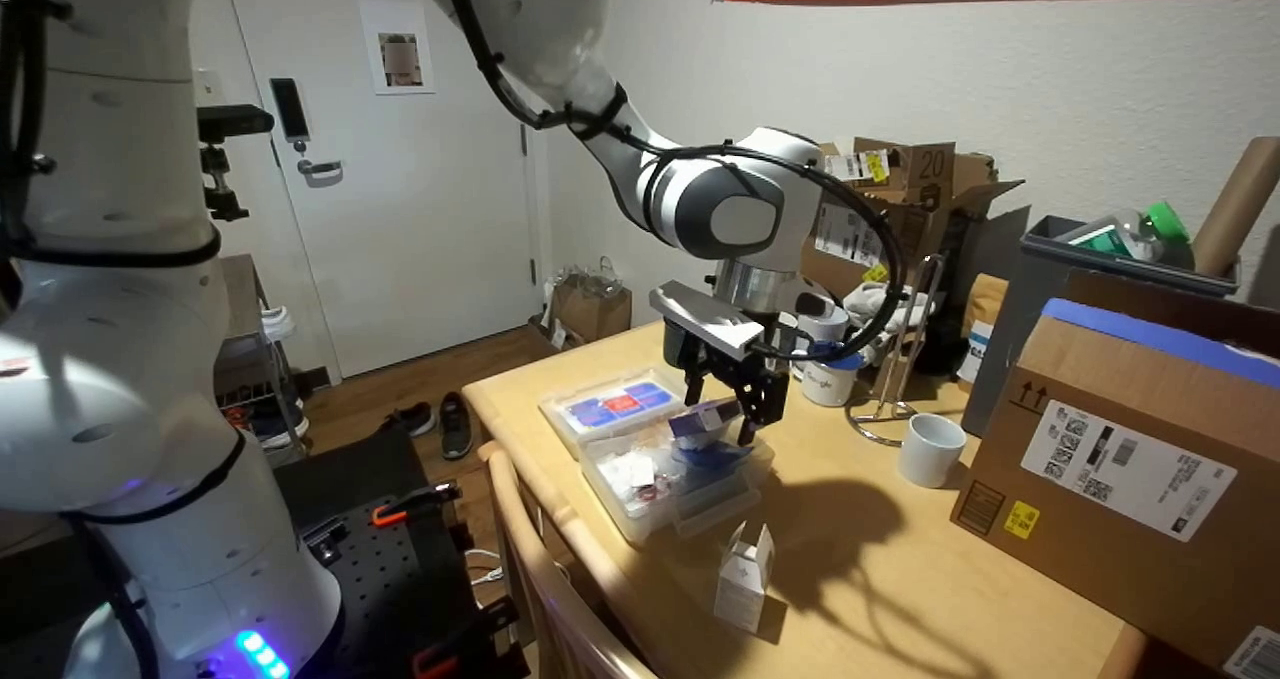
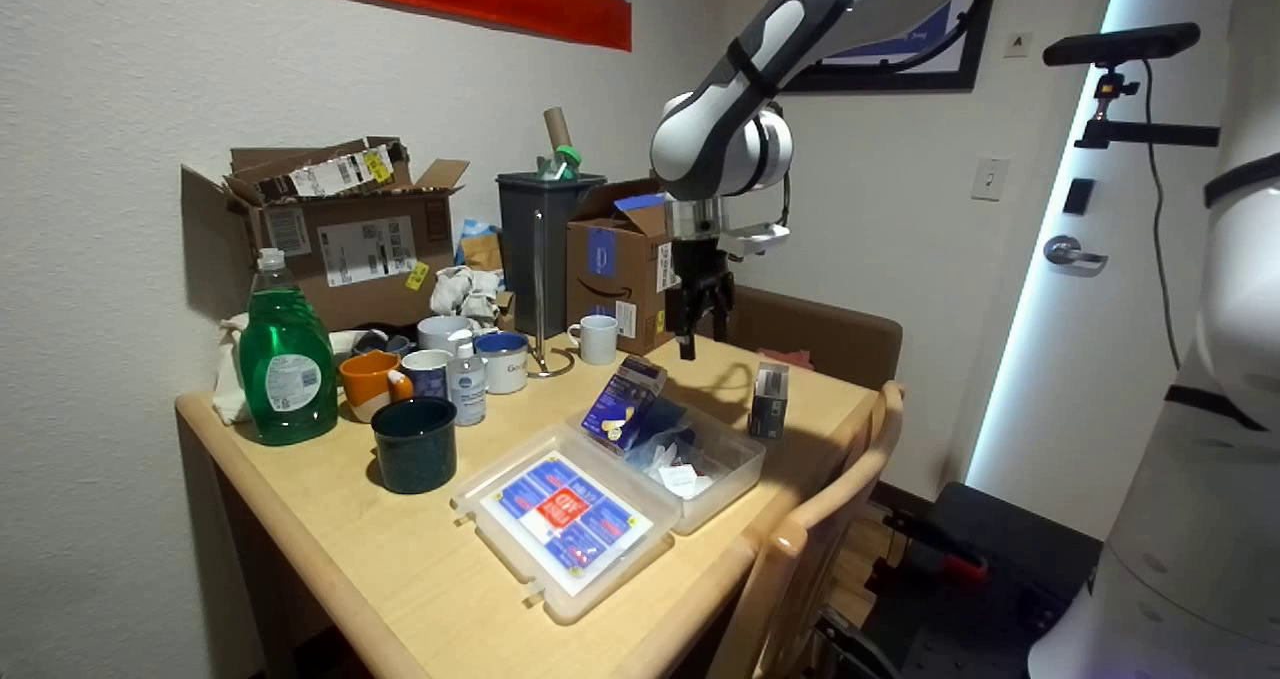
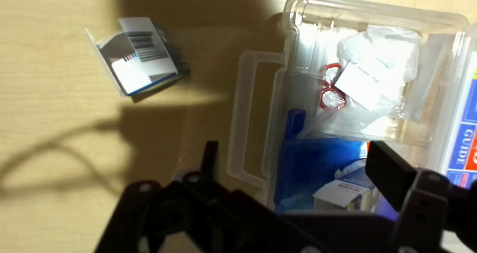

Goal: Put the boxes inside the case

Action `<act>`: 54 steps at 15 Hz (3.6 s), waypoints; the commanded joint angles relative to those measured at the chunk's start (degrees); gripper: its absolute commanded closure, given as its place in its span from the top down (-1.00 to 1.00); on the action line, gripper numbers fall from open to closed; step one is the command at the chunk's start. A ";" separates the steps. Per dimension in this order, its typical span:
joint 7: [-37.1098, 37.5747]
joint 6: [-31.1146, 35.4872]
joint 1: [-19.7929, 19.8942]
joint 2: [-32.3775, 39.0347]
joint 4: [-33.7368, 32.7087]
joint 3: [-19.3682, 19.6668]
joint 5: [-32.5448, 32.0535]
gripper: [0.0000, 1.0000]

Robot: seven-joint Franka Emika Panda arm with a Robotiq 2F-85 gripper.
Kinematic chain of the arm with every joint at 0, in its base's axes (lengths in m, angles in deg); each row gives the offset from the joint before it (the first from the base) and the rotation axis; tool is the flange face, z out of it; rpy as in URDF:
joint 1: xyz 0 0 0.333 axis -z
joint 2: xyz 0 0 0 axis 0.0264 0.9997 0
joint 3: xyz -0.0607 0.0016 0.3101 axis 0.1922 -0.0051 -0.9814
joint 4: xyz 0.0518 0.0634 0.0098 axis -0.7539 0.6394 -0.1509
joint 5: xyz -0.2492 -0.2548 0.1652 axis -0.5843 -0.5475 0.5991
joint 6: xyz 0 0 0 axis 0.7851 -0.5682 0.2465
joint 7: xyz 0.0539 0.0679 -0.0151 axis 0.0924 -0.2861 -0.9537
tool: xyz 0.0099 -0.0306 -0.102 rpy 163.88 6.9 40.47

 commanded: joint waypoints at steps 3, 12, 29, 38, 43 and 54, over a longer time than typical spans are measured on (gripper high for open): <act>2.43 -3.30 0.41 -1.95 1.46 2.88 -1.10 1.00; 0.31 -2.53 2.24 -0.56 2.26 5.35 -0.88 1.00; -12.03 -0.70 3.56 6.29 1.13 4.39 -5.26 1.00; -12.66 1.37 3.97 5.00 1.92 4.55 -7.43 1.00; -12.56 2.34 4.10 4.19 2.55 4.64 -7.83 1.00; -12.09 2.98 3.72 1.64 3.79 4.71 -9.26 1.00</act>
